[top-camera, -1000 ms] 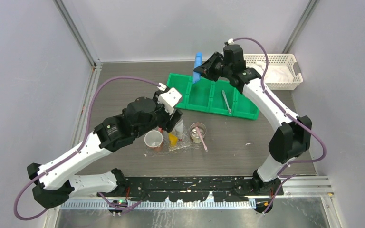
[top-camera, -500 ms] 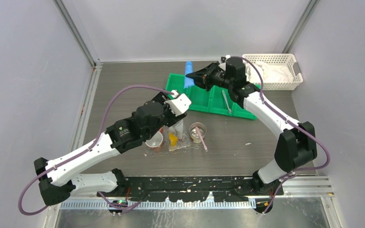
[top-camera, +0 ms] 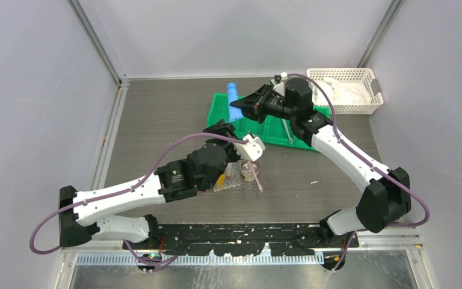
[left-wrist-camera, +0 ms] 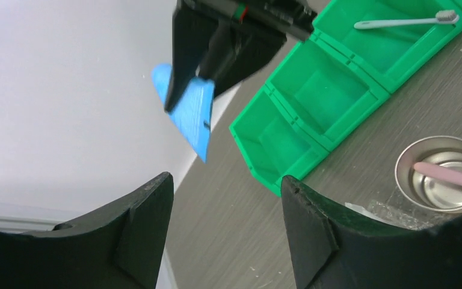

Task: Prepare toiletry sets of a toothbrush and toothpaste on the tray

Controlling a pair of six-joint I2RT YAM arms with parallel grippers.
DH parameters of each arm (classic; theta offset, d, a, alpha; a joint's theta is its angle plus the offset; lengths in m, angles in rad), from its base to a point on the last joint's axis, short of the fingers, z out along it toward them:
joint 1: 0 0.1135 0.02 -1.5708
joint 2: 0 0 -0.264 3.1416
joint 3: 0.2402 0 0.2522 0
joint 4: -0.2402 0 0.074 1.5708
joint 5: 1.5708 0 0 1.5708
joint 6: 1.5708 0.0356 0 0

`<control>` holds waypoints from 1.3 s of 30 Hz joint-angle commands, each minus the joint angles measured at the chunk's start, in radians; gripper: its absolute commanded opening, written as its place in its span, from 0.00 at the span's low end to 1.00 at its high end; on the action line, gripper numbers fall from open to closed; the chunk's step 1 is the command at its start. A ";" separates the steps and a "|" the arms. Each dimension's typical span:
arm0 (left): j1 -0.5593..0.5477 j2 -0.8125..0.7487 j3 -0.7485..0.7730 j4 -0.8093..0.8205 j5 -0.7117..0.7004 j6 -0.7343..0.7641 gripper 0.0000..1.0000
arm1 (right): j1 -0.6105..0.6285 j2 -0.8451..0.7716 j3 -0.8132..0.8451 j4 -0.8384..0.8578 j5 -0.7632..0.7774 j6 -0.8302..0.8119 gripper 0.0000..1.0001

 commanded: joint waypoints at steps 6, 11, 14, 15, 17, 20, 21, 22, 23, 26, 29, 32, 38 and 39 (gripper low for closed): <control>-0.040 0.073 -0.017 0.225 -0.148 0.182 0.67 | 0.062 -0.031 -0.030 0.019 -0.004 -0.046 0.01; -0.035 0.073 -0.038 0.276 -0.174 0.211 0.66 | 0.070 -0.050 -0.053 0.018 -0.004 -0.051 0.01; -0.020 0.084 -0.033 0.281 -0.196 0.218 0.49 | 0.080 -0.063 -0.059 0.007 0.000 -0.058 0.01; -0.009 0.087 -0.026 0.278 -0.199 0.217 0.39 | 0.080 -0.067 -0.064 0.009 -0.002 -0.059 0.01; 0.003 0.089 -0.012 0.262 -0.201 0.203 0.07 | 0.084 -0.073 -0.071 0.005 -0.002 -0.061 0.01; 0.010 0.090 0.008 0.230 -0.192 0.183 0.01 | 0.091 -0.083 -0.080 0.000 -0.002 -0.068 0.01; 0.010 0.090 0.011 0.224 -0.189 0.180 0.01 | 0.092 -0.083 -0.082 0.000 -0.004 -0.067 0.01; 0.011 0.088 0.012 0.222 -0.188 0.180 0.01 | 0.092 -0.082 -0.085 0.006 -0.007 -0.066 0.01; 0.010 0.084 0.012 0.218 -0.185 0.176 0.01 | 0.092 -0.082 -0.087 0.007 -0.008 -0.065 0.01; 0.018 0.060 0.019 0.180 -0.159 0.129 0.01 | 0.094 -0.073 -0.086 0.014 -0.016 -0.059 0.01; 0.056 0.019 0.060 0.034 -0.073 0.021 0.01 | 0.094 -0.056 -0.072 0.004 -0.028 -0.062 0.07; 0.099 -0.007 0.090 -0.044 -0.022 -0.045 0.01 | 0.094 -0.029 -0.052 -0.005 -0.042 -0.065 0.17; 0.209 -0.007 0.130 -0.141 0.064 -0.131 0.01 | 0.094 0.034 -0.015 0.016 -0.051 -0.058 0.38; 0.224 -0.005 0.130 -0.147 0.073 -0.140 0.01 | 0.096 0.043 -0.010 0.023 -0.052 -0.054 0.38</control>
